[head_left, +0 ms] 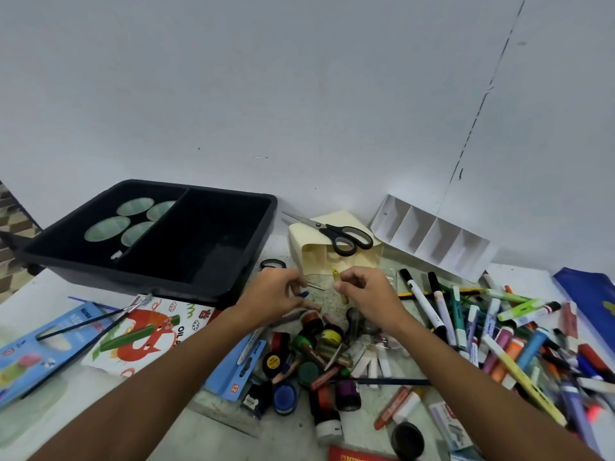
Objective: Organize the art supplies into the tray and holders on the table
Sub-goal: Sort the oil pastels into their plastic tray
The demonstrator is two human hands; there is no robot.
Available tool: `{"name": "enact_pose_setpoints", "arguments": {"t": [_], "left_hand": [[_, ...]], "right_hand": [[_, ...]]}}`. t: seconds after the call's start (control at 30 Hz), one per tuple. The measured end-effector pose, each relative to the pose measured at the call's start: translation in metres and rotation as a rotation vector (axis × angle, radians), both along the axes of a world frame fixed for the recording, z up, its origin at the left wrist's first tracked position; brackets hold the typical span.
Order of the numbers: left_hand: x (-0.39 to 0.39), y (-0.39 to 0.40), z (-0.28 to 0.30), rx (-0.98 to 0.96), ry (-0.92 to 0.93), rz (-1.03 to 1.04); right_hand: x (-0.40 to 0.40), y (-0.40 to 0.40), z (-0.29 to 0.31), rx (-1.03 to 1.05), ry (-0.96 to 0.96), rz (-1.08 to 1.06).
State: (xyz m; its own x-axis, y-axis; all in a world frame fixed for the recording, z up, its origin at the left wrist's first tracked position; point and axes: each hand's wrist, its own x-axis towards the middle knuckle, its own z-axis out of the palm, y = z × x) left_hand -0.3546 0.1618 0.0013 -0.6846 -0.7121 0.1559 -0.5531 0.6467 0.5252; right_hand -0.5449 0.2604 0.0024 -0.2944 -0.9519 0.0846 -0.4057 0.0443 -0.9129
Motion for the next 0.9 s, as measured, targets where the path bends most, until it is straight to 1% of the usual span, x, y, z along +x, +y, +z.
{"name": "enact_pose_setpoints", "arguments": {"t": [0.13,0.3,0.4,0.53,0.7,0.8,0.9], "left_hand": [[-0.03,0.02,0.029,-0.035,0.182,-0.079],[-0.092,0.06,0.052,0.062,0.355,-0.221],[-0.14,0.094,0.059,0.115,0.392,-0.332],[-0.214,0.155,0.059,0.278,0.393,-0.478],[-0.286,0.243,0.051,0.363,0.408,-0.7],[-0.314,0.293,0.041,0.408,0.43,-0.798],[-0.332,0.33,0.026,0.438,0.429,-0.874]], "right_hand": [[-0.017,0.02,0.013,-0.069,-0.076,-0.029],[-0.058,0.075,0.031,-0.124,-0.129,-0.144],[-0.091,0.124,0.04,-0.148,-0.149,-0.256],[-0.134,0.213,0.048,-0.173,-0.166,-0.439],[-0.176,0.326,0.046,-0.174,-0.147,-0.677],[-0.194,0.384,0.034,-0.128,-0.08,-0.786],[-0.206,0.423,0.015,-0.044,0.072,-0.874]]}}
